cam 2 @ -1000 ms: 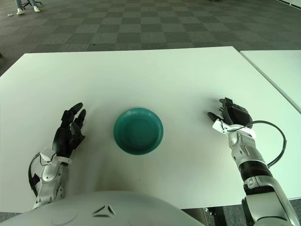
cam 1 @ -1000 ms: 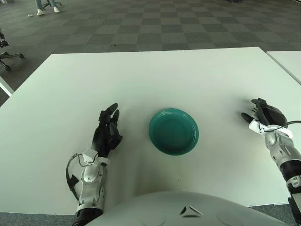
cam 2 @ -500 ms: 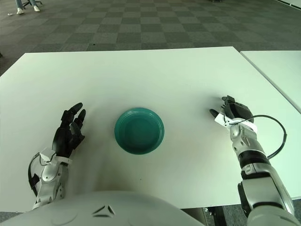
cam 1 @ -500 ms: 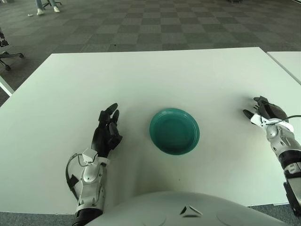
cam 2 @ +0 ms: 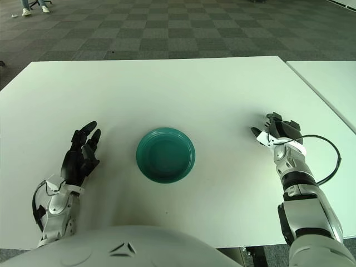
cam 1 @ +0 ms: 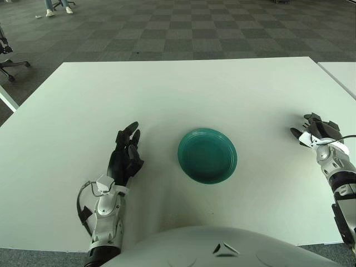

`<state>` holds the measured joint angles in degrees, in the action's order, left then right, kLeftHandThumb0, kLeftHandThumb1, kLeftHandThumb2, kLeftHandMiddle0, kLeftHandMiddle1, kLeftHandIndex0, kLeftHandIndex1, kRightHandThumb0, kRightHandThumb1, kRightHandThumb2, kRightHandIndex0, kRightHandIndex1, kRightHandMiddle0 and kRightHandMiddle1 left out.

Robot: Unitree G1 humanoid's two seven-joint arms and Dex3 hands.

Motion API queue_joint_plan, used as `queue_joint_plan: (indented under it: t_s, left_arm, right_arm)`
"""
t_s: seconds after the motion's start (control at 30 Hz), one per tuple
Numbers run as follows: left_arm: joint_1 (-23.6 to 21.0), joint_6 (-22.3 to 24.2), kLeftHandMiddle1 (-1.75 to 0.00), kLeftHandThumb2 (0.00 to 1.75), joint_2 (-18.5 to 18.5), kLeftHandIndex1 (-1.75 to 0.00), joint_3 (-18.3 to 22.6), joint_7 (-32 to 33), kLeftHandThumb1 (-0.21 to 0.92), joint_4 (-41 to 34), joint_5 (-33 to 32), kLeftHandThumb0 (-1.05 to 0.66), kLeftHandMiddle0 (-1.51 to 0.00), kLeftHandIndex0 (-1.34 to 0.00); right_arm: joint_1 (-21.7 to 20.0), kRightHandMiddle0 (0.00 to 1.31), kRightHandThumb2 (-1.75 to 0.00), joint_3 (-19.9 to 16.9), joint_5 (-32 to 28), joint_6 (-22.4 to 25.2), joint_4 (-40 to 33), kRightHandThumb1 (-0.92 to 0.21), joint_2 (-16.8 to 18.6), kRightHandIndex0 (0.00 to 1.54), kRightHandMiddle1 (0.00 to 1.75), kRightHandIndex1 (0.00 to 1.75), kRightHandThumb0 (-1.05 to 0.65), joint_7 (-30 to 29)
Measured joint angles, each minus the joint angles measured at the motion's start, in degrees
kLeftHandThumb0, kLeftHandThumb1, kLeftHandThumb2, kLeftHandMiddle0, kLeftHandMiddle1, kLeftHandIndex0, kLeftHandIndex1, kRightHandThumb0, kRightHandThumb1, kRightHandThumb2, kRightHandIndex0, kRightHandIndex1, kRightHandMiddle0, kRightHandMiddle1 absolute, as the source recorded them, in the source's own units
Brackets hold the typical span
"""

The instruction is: Put the charger into the plate.

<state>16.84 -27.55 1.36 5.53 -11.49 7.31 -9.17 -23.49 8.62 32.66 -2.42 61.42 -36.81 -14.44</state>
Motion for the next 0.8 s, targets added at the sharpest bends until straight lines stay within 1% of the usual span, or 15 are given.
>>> queue_joint_plan:
  t_s: [0.03, 0.07, 0.1, 0.17, 0.3, 0.43, 0.57, 0.67, 0.8]
  left_arm:
    - [-0.05, 0.16, 0.0, 1.03, 0.1, -0.7, 0.06, -0.01, 0.92, 0.0, -0.09, -0.88, -0.28, 0.0]
    - [-0.11, 0.32, 0.0, 1.03, 0.21, -0.7, 0.11, -0.01, 0.92, 0.02, -0.17, -0.88, -0.28, 0.0]
    - [-0.17, 0.44, 0.0, 1.03, 0.32, -0.7, 0.17, -0.02, 0.92, 0.04, -0.24, -0.88, -0.28, 0.0]
    - [-0.27, 0.75, 0.0, 1.03, 0.53, -0.7, 0.28, -0.03, 0.92, 0.08, -0.54, -0.88, -0.28, 0.0]
    - [-0.49, 1.01, 0.0, 1.03, 0.83, -0.7, 0.52, -0.03, 0.92, 0.22, -0.83, -0.88, -0.28, 0.0]
    - [-0.55, 1.29, 0.0, 1.03, 1.0, -0.7, 0.75, -0.03, 0.92, 0.24, -1.13, -0.88, -0.28, 0.0]
    - [-0.64, 1.45, 0.0, 1.03, 1.05, -0.7, 0.79, -0.03, 0.92, 0.26, -1.15, -0.88, -0.28, 0.0]
    - [-0.73, 1.5, 0.0, 1.03, 1.08, -0.7, 0.81, -0.03, 0.92, 0.33, -1.15, -0.88, -0.28, 0.0]
    - [-0.87, 1.52, 0.0, 1.03, 1.17, -0.7, 0.85, -0.03, 0.92, 0.47, -1.17, -0.88, -0.28, 0.0]
  right_arm:
    - [-0.09, 0.18, -0.66, -0.08, -0.03, -0.09, 0.28, -0.92, 0.07, 0.43, 1.52, 1.52, -0.83, -0.4]
    - [-0.19, 0.26, -0.65, -0.17, -0.05, -0.12, 0.63, -0.92, 0.16, 0.51, 1.6, 1.6, -0.8, -0.95]
    - [-0.25, 0.29, -0.64, -0.28, -0.08, -0.12, 0.82, -0.92, 0.24, 0.54, 1.63, 1.63, -0.79, -1.46]
    - [-0.4, 0.43, -0.61, -0.48, -0.19, -0.12, 1.23, -0.92, 0.37, 0.66, 1.7, 1.7, -0.72, -2.39]
    - [-0.51, 0.6, -0.58, -0.74, -0.28, -0.17, 2.11, -0.92, 0.43, 0.81, 1.73, 1.73, -0.59, -4.61]
    - [-0.46, 0.69, -0.58, -0.42, -0.1, -0.44, 3.04, -0.92, 0.45, 0.9, 1.74, 1.74, -0.52, -8.37]
    - [-0.43, 0.73, -0.59, 0.29, 0.16, -0.52, 3.76, -0.91, 0.46, 0.94, 1.75, 1.75, -0.48, -10.93]
    - [-0.38, 0.78, -0.67, 0.82, 0.3, -0.54, 4.18, -0.85, 0.44, 1.02, 1.75, 1.75, -0.44, -12.52]
    - [-0.16, 0.81, -0.71, 1.49, 0.39, -0.54, 4.36, -0.83, 0.33, 1.06, 1.75, 1.75, -0.43, -14.31]
